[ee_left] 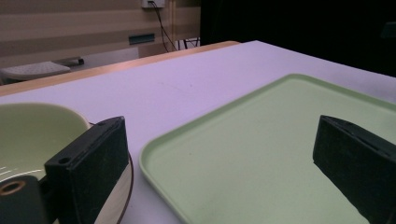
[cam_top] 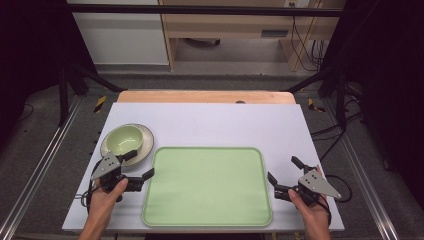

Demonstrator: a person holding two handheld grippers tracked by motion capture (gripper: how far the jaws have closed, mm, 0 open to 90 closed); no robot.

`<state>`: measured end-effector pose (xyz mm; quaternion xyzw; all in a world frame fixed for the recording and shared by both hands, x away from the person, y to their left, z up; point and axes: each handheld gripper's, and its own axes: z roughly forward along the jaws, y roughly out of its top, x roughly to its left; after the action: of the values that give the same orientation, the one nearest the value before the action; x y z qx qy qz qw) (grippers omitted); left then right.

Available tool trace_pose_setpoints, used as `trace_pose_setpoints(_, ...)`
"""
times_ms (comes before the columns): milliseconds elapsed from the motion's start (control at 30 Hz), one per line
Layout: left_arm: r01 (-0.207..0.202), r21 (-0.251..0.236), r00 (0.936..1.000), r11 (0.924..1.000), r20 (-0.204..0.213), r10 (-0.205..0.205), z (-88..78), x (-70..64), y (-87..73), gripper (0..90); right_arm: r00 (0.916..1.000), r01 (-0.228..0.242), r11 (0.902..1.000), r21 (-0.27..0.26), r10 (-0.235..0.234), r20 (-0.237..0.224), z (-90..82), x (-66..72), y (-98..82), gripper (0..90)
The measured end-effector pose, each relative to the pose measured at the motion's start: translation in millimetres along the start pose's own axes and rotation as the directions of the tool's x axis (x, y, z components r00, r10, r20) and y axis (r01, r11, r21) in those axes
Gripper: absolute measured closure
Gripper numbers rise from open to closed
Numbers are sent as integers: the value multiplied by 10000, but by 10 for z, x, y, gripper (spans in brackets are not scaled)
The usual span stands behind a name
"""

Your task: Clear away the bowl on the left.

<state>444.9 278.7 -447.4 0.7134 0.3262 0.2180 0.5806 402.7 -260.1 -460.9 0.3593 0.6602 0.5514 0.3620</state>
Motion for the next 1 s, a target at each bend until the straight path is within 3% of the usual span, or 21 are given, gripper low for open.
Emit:
trace_pose_setpoints(100,303,-166,9995,9994,107,-302,-16,21,88,35,10000,-23,10000,-18,23,50,-24,19,5,41)
trace_pose_setpoints(200,223,-114,9998,9997,-11,-223,-64,68,224,35,10000,15,10000,-54,-14,65,-55,41,7,41)
trace_pose_setpoints(333,243,50,9993,9997,-270,-242,-100,186,366,39,10000,-7,10000,-61,8,50,-78,62,18,41)
trace_pose_setpoints(367,481,4,9981,9988,-376,-480,-117,287,458,47,10000,0,10000,-99,0,41,-76,70,26,41)
trace_pose_setpoints(400,481,4,9981,9988,-376,-480,-117,287,458,50,10000,0,10000,-99,0,41,-76,70,26,41)
trace_pose_setpoints(500,848,95,9932,9963,-814,-838,-127,490,619,53,10000,-37,10000,-67,37,30,-52,70,22,41)
trace_pose_setpoints(700,869,745,9875,9934,-1378,-761,-139,690,789,54,10000,-39,10000,-18,38,-37,-3,76,21,41)
trace_pose_setpoints(867,851,1128,9839,9900,-1665,-656,-126,798,827,62,9999,32,10000,54,-32,-111,12,97,18,41)
trace_pose_setpoints(967,867,1376,9784,9867,-1982,-583,-103,883,813,64,9999,78,10000,42,-78,-70,-19,106,19,41)
trace_pose_setpoints(1000,999,1533,9715,9831,-2284,-631,-89,952,792,65,9999,75,10000,43,-75,-67,-32,105,18,41)
